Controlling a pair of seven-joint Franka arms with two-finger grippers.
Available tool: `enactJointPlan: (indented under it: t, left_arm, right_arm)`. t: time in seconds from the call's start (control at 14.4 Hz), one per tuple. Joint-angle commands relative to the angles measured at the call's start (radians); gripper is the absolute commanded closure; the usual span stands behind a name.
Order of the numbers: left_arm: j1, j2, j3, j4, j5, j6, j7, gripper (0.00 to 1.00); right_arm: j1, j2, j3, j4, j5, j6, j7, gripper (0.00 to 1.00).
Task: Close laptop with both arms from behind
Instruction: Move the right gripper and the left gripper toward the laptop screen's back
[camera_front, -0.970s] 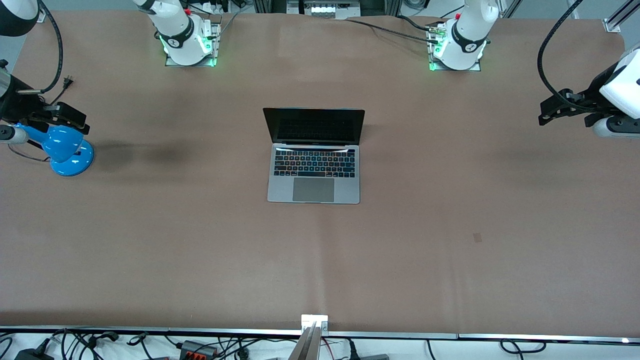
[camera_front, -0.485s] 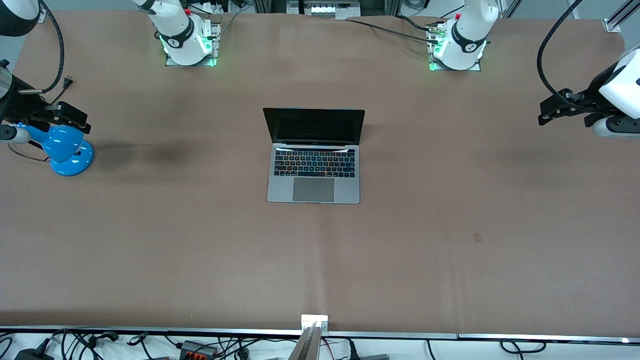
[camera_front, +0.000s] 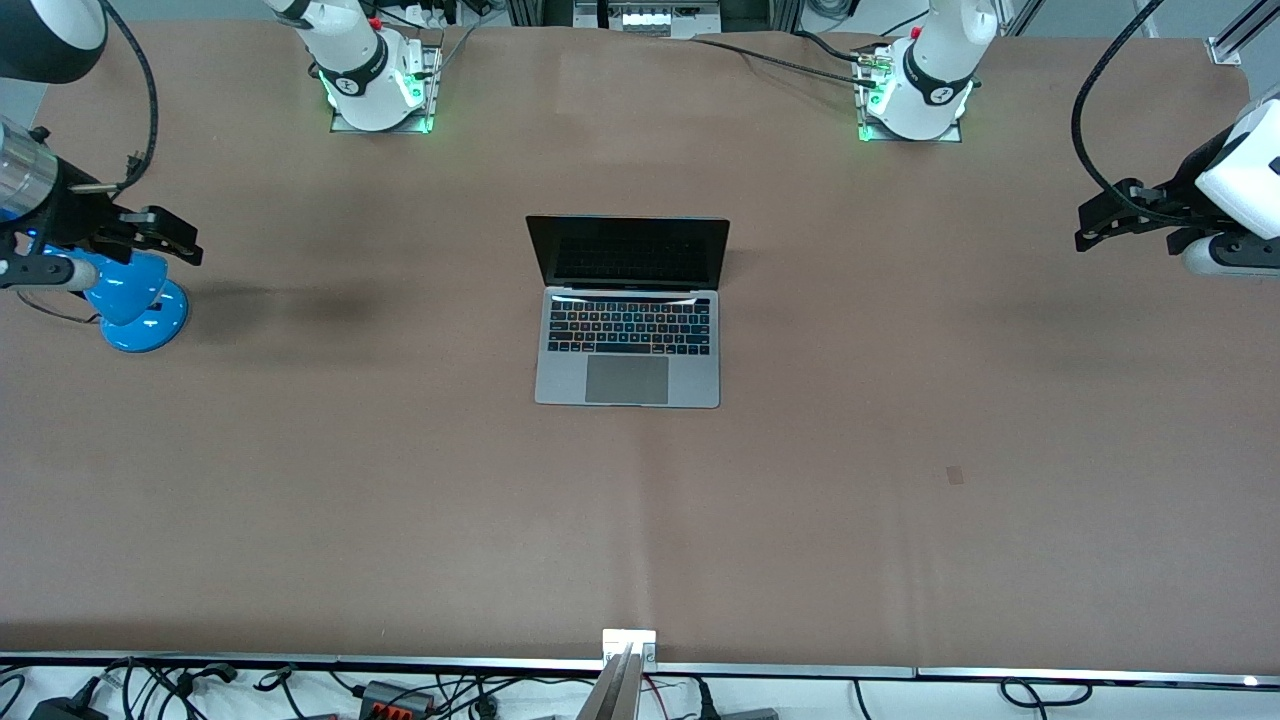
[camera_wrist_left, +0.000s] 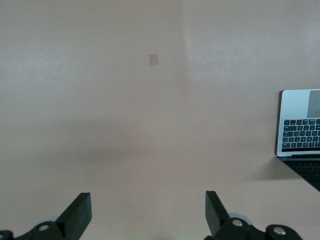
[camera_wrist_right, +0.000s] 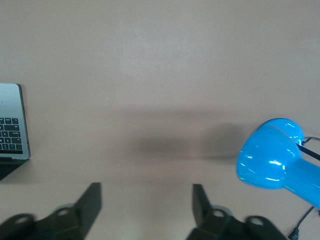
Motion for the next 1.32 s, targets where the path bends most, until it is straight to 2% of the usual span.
enactJointPlan:
  t: [0.0, 0.21, 0.49, 0.55, 0.62, 0.76, 0.9, 1.04, 1.25]
  left_arm:
    - [-0.007, 0.031, 0.0, 0.019, -0.006, -0.045, 0.01, 0.0]
    - [-0.009, 0.039, -0.002, 0.02, -0.012, -0.065, 0.018, 0.0]
    - [-0.01, 0.078, -0.002, 0.021, -0.002, -0.062, 0.023, 0.0]
    - [-0.012, 0.079, -0.002, 0.021, -0.002, -0.061, 0.023, 0.0]
    - [-0.018, 0.081, -0.003, 0.021, -0.006, -0.061, 0.024, 0.11]
    - [-0.021, 0.084, -0.003, 0.02, -0.012, -0.065, 0.048, 0.6]
    - [-0.026, 0.085, -0.007, 0.02, -0.022, -0.072, 0.085, 0.89]
    - [-0.027, 0.085, -0.01, 0.015, -0.044, -0.111, 0.092, 0.98]
    - [-0.062, 0.084, -0.01, 0.012, -0.068, -0.145, 0.079, 0.99]
  right_arm:
    - [0.015, -0.005, 0.0, -0.004, 0.001, -0.006, -0.006, 0.57]
    - [0.027, -0.003, 0.0, -0.005, 0.006, -0.006, -0.004, 0.7]
    - [0.03, 0.001, 0.0, -0.007, 0.008, -0.018, -0.004, 0.96]
    - [0.03, 0.006, 0.0, -0.007, 0.009, -0.032, -0.004, 1.0]
    - [0.041, 0.009, 0.0, -0.007, 0.009, -0.041, -0.004, 1.0]
    - [0.061, 0.016, 0.0, -0.007, 0.011, -0.055, -0.003, 1.0]
    - [0.088, 0.029, 0.0, -0.007, 0.011, -0.078, -0.003, 1.0]
    - [0.119, 0.041, 0.001, -0.01, 0.014, -0.113, -0.003, 1.0]
    - [0.131, 0.041, -0.002, -0.04, 0.125, -0.144, -0.007, 1.0]
